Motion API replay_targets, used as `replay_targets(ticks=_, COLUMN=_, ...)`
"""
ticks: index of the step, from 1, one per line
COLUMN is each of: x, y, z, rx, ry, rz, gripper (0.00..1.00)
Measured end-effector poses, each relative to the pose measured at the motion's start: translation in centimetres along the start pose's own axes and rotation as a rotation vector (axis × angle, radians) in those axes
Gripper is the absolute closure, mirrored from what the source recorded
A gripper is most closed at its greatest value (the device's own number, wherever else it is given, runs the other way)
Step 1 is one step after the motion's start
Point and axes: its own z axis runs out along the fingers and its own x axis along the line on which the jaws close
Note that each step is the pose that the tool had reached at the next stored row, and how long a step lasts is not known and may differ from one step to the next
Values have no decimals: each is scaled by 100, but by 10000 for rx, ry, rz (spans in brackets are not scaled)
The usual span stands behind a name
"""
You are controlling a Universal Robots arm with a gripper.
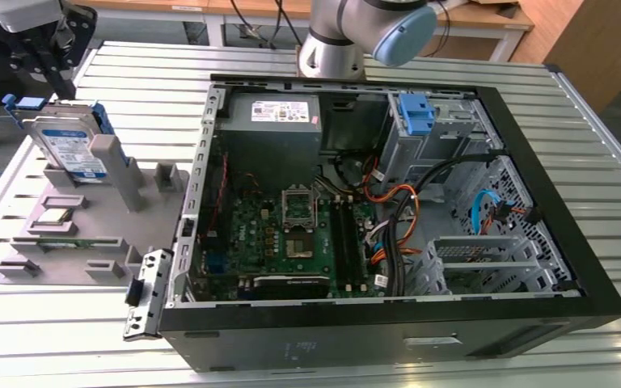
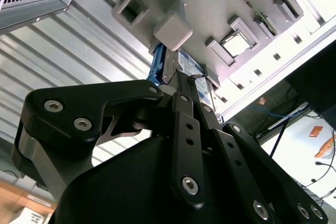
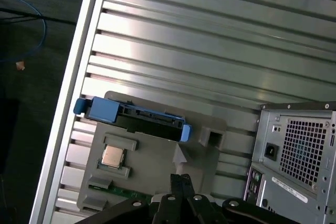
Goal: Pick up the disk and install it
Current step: 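Reach for the disk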
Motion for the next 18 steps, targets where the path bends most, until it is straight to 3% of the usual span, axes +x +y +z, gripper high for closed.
replay_targets(ticks=6, x=0, y=0, z=1, rx=-3, ry=2, rz=-45, gripper=90)
replay_targets(ticks=18, x=0, y=0, z=11, rx=-54, ry=90, rz=-1894, gripper=90)
